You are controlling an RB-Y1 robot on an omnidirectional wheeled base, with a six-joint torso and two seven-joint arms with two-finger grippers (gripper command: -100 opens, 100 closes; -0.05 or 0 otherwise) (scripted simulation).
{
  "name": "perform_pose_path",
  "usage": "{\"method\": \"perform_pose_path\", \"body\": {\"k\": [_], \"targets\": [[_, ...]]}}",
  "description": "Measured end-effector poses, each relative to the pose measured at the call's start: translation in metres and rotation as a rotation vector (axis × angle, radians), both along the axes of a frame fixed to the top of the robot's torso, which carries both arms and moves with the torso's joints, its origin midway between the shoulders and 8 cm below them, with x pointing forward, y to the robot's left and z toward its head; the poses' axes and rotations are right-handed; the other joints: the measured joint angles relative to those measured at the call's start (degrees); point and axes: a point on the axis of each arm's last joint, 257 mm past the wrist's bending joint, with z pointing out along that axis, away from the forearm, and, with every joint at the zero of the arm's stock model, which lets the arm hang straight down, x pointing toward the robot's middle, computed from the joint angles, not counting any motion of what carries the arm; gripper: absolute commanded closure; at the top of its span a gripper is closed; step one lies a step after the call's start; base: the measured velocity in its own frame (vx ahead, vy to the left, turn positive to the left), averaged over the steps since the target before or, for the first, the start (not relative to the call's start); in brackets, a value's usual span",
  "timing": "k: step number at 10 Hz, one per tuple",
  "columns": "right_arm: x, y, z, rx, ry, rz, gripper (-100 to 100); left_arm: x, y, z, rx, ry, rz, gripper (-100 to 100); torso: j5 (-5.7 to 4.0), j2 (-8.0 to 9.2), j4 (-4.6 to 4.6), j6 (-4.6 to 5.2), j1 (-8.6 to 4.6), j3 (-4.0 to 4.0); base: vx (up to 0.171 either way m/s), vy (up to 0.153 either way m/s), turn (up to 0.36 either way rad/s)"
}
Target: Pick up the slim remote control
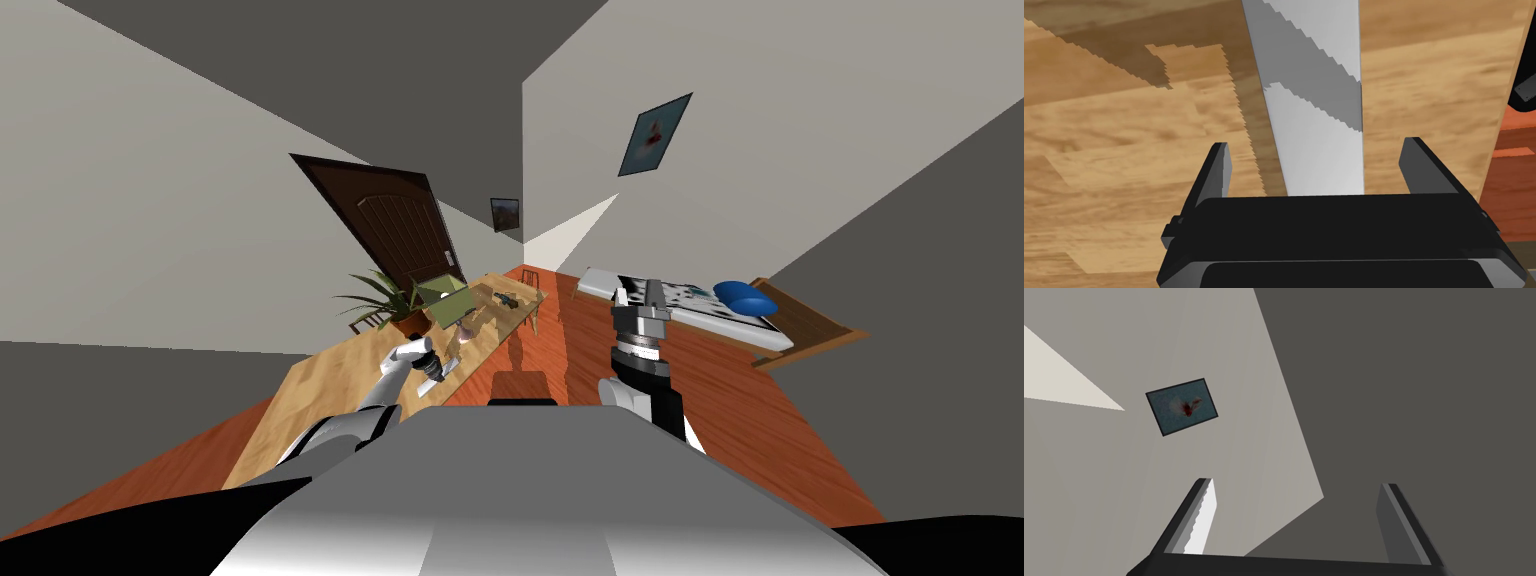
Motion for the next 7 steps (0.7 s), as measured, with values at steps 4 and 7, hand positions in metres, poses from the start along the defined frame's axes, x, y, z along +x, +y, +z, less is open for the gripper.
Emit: {"method": "perform_pose_path", "body": {"k": [4, 7], "targets": [[0.000, 0.000, 0.000, 0.000, 0.000, 0.000, 0, -0.007, -0.005, -0.015, 0.000, 0.001, -0.002, -100, 0.00, 0.01, 0.00, 0.00, 0.00, 0.01, 0.030, 0.017, 0.005], [0.000, 0.000, 0.000, 0.000, 0.000, 0.000, 0, -0.010, -0.008, -0.023, -0.002, 0.003, -0.002, 100, -0.01, 0.06, 0.03, 0.02, -0.03, 0.04, 0.005, 0.003, 0.000]]}}
